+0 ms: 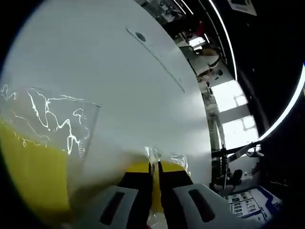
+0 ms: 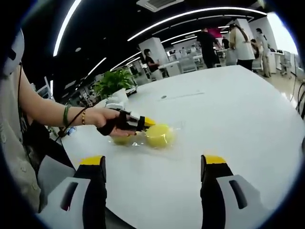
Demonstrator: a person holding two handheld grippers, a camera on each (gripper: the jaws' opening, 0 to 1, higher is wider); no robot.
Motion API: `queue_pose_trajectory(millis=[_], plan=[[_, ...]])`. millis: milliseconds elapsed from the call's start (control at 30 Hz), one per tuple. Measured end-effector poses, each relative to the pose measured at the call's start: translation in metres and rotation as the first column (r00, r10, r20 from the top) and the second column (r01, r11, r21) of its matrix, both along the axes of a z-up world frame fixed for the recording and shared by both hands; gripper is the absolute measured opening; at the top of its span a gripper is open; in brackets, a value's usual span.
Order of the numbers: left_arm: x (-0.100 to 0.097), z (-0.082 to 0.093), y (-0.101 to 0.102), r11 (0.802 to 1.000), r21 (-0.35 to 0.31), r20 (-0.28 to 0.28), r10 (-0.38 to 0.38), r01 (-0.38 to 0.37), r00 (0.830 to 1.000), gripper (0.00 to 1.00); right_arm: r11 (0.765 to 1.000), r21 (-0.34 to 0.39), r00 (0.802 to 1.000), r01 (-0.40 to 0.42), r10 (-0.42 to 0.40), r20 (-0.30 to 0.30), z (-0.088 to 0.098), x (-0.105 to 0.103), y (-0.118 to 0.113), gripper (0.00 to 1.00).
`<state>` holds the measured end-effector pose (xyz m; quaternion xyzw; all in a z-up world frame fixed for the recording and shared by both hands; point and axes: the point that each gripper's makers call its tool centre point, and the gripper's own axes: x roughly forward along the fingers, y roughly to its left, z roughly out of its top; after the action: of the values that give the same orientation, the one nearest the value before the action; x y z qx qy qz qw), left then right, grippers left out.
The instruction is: Compare the silicone blocks by pressing each to a similar depth, holding the contact briefly, and releasing to observe deformation and rebound differences across the visible hardness samples.
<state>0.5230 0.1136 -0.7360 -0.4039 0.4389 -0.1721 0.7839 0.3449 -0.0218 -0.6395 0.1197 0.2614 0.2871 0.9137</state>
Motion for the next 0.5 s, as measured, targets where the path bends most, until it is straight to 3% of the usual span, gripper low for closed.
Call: queue_pose_trajectory(millis=[200, 367, 433, 500], plan=[[0.001, 0.005, -0.004, 0.999, 0.028, 0.023, -0.031, 0.03, 0.999, 0.0, 1.0, 0.005, 1.0, -0.004, 0.004, 0.007, 0.003, 0.001, 0.001, 0.75], [0.0, 0.021, -0.01, 0.996, 0.031, 0.093, -0.084, 0.081, 0.992, 0.0, 1.0, -0.006, 1.0, -0.005, 0.006, 0.017, 0.006, -0.001, 0.0, 0.75], [-0.002, 0.032, -0.016, 0.984, 0.076, 0.164, -0.171, 0.16, 0.972, 0.0, 1.0, -0.004, 1.0, -0.001, 0.001, 0.021, 0.007, -0.001, -0.001, 0.75], [-0.002, 0.04, -0.02, 0.959, 0.169, 0.245, -0.263, 0.226, 0.933, 0.0, 1.0, -0.008, 1.0, 0.0, 0.0, 0.021, 0.008, -0.002, -0.002, 0.75]])
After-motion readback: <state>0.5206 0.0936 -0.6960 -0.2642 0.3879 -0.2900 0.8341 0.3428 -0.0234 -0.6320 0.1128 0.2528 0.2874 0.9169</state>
